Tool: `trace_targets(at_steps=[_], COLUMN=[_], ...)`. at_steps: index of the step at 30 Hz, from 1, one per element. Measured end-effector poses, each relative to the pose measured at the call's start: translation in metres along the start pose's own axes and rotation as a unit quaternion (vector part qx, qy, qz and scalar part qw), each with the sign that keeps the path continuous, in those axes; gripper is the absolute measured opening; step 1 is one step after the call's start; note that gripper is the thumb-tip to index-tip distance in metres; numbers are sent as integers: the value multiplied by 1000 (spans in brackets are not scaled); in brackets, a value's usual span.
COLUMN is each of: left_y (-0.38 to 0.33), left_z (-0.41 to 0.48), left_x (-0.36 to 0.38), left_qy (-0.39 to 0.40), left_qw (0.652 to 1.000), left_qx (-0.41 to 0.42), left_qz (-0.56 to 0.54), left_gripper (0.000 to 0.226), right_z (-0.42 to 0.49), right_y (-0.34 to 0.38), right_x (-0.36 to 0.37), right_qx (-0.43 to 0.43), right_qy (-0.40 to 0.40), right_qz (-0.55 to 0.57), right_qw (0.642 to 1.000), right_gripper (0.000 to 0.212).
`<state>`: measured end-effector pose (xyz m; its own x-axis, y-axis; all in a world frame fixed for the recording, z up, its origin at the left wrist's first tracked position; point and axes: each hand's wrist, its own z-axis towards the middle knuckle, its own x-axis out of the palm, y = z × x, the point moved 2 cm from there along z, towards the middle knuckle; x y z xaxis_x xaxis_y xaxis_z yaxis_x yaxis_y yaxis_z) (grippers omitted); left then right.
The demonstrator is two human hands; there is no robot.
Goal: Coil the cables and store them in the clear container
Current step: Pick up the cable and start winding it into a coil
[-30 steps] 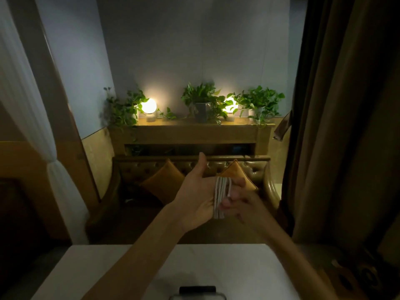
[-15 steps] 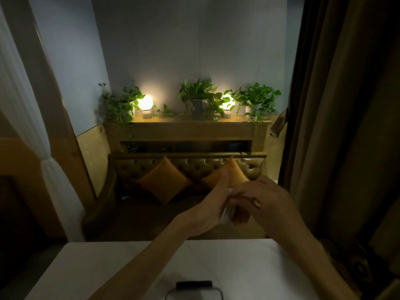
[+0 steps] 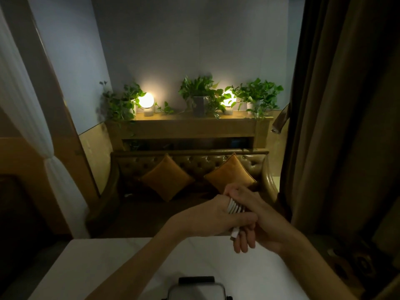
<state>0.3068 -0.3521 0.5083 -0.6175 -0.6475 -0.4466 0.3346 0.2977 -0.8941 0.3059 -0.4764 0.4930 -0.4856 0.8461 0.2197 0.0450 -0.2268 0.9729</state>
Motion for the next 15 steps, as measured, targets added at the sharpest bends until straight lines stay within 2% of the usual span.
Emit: trace_targets(at_steps=[4,9,13,15], left_y=[-11,-13,1,6], left_z=[-4,-6,-2,1], left_x=[-2,-7,-5,-4], left_qy=[-12,-55,-163,-213], left_qw=[997,976,974,971], left_qx=[7,8,25,-4], left_qz=[72,210,154,109], left_gripper=[17,19,7,14], right_z=[-5,-10,-11,-11], right_y=[3,-3,-9,-11], right_x=[4,12,18,19], right_qx=[-51,-107,-163,-172], right_qy=[-19,-122,-192,-212], right_qz=[-28,-39,-50,-45], right_qw=[998,986,966,961], right_gripper=[34,21,13,14])
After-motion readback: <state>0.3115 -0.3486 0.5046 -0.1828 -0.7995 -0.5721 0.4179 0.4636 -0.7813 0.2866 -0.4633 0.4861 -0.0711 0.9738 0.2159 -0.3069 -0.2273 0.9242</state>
